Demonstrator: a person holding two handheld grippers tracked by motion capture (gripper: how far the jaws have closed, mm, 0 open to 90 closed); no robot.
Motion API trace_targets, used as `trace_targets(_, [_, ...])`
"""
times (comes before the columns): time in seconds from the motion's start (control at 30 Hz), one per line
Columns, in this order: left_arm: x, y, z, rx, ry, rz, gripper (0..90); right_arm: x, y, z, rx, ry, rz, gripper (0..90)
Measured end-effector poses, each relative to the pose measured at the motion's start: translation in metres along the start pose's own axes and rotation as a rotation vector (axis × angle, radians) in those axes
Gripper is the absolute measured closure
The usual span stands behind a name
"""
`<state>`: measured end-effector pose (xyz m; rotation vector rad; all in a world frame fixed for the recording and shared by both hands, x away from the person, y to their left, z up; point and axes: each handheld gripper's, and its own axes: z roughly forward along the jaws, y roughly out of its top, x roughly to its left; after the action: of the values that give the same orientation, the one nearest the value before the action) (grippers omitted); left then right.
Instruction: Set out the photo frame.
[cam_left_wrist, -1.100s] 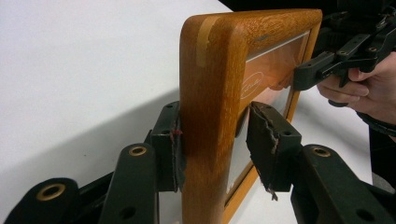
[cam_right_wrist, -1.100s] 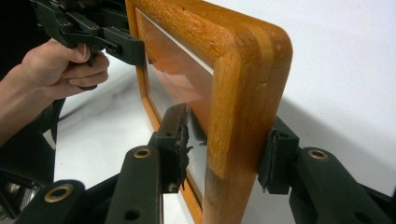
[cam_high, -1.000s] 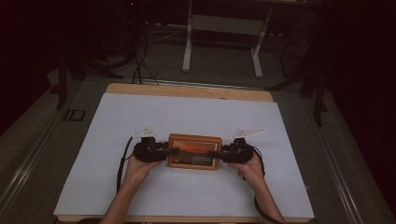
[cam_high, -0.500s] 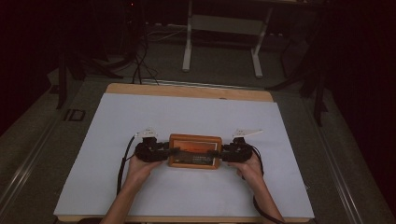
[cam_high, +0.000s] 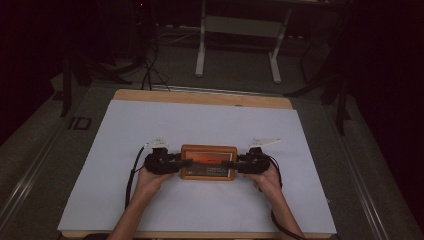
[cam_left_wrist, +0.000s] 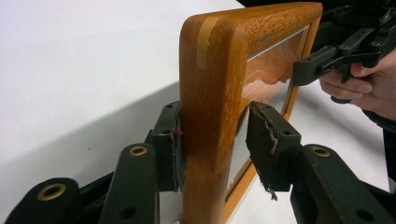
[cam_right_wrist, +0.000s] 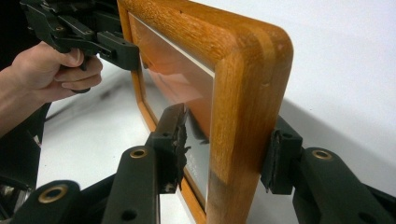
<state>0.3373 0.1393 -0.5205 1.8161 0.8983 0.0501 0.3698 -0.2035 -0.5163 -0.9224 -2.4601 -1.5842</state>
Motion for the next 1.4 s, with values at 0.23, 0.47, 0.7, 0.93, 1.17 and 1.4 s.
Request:
trace_targets(0.23, [-0.001, -0.001, 0.000, -0.003, -0.001, -0.003, 57.8, -0.001, -0.002, -0.001, -0.005, 0.005, 0.001, 56.6])
trace_targets(0.47, [-0.001, -0.001, 0.000, -0.002, -0.001, -0.009, 57.8, -0.001, -0.003, -0.001, -0.006, 0.008, -0.002, 56.6])
trace_targets(0.7, [0.001, -0.002, 0.000, 0.000, -0.012, -0.034, 56.1, 0.000, -0.002, 0.000, 0.006, -0.003, 0.000, 53.5])
trace_targets(0.93, [0.002, -0.002, -0.002, 0.008, -0.010, -0.031, 49.6, -0.002, -0.001, -0.002, 0.024, -0.030, 0.005, 44.5])
trace_targets(1.17, [-0.002, 0.001, -0.007, -0.001, 0.035, -0.002, 43.8, 0.001, 0.002, -0.007, 0.022, -0.049, -0.014, 40.9])
trace_targets(1.4, [-0.004, 0.006, -0.015, -0.019, 0.070, 0.023, 43.5, 0.002, 0.005, -0.013, 0.016, -0.066, -0.012, 39.5])
